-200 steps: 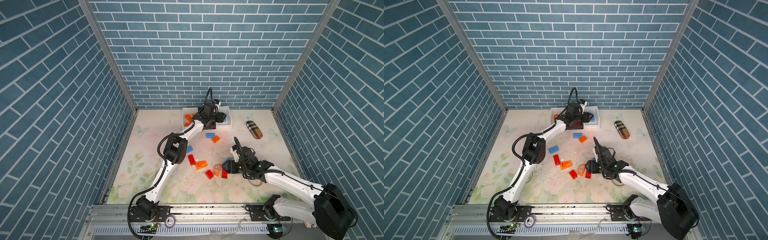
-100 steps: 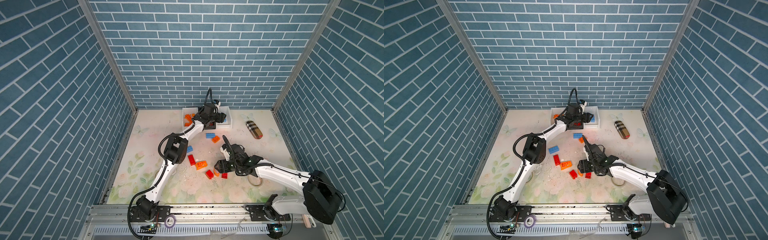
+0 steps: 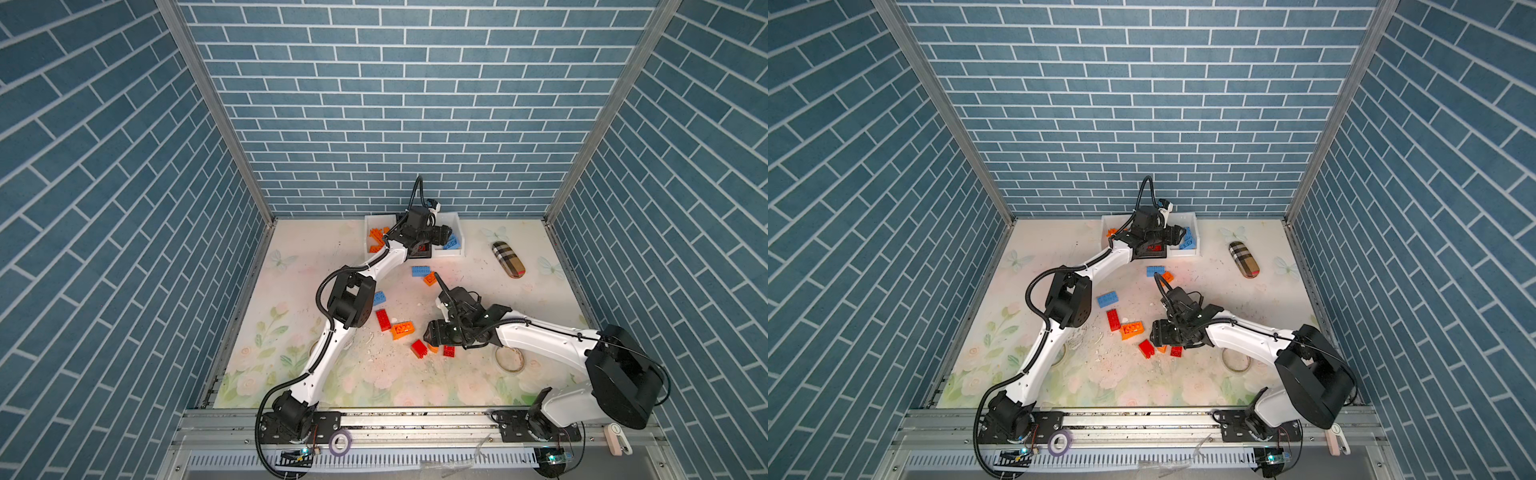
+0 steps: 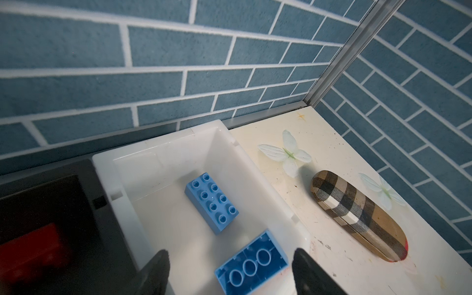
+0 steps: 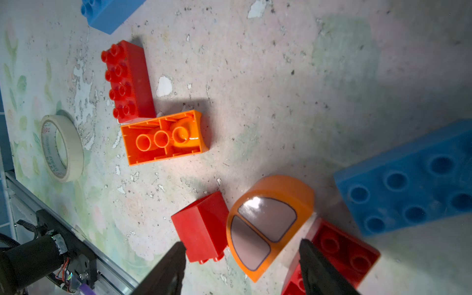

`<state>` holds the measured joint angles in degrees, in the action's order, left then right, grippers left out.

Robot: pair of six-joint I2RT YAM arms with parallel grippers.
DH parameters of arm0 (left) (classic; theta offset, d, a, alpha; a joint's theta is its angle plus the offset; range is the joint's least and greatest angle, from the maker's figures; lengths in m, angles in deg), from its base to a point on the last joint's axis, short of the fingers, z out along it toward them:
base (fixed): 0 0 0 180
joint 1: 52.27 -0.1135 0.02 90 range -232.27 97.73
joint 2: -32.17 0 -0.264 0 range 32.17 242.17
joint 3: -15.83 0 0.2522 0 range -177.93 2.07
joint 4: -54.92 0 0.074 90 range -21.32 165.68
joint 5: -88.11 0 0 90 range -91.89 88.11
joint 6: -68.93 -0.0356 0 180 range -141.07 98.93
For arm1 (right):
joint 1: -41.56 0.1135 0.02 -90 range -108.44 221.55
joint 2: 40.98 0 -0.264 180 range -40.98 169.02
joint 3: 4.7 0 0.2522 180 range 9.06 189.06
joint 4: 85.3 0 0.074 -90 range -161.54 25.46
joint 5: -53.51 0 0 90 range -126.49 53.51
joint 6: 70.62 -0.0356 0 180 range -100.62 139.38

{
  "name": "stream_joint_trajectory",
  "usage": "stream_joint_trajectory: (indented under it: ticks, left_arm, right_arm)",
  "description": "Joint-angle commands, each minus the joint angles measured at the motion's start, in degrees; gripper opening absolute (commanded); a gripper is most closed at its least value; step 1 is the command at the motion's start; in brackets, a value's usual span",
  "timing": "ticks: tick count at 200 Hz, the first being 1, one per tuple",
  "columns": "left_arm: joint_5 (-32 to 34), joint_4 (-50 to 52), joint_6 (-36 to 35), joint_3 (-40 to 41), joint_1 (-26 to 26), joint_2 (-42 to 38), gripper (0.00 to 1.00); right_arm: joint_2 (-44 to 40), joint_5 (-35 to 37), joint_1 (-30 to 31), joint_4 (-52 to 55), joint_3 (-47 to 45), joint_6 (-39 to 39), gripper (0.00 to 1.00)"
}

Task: Sort the legos into containers by color
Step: Pick up the lego from the center of the table.

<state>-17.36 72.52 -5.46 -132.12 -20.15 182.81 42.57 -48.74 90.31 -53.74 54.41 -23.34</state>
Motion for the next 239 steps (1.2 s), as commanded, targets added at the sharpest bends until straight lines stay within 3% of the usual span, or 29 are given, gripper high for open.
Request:
stream_joint_trajectory:
  ticks: [1, 31, 70, 104, 149, 197, 239]
  left_arm:
    - [1.21, 1.13, -1.28, 2.44, -0.42, -6.12, 0.78]
    - [3.45, -1.47, -1.12, 10.95, -0.47, -12.63, 0.78]
    - [5.80, -12.24, 0.91, 30.56, -0.29, -25.03, 0.78]
    - [8.38, -16.06, 0.69, 41.81, -0.29, -33.29, 0.78]
    - [10.73, -18.80, -0.48, 51.92, -0.41, -40.59, 0.78]
    - [11.90, -18.84, -0.59, 58.83, -0.47, -45.08, 0.78]
    - [13.09, -18.75, -1.17, 62.74, -0.48, -47.79, 0.78]
  right_arm:
    - [1.72, 0.59, 0.70, 2.32, 1.06, -3.60, 0.69]
    - [3.17, 2.04, 1.08, 3.19, 1.65, -4.65, 0.68]
    - [6.95, 5.10, 1.93, 6.15, 5.28, -4.74, 0.69]
    - [10.65, 8.14, 4.01, 8.86, 8.43, -4.72, 0.66]
    - [14.74, 13.39, 7.39, 13.65, 12.05, -5.79, 0.61]
    - [15.55, 16.21, 7.92, 14.39, 12.59, -7.15, 0.52]
    - [17.24, 17.07, 7.89, 14.96, 14.85, -5.78, 0.50]
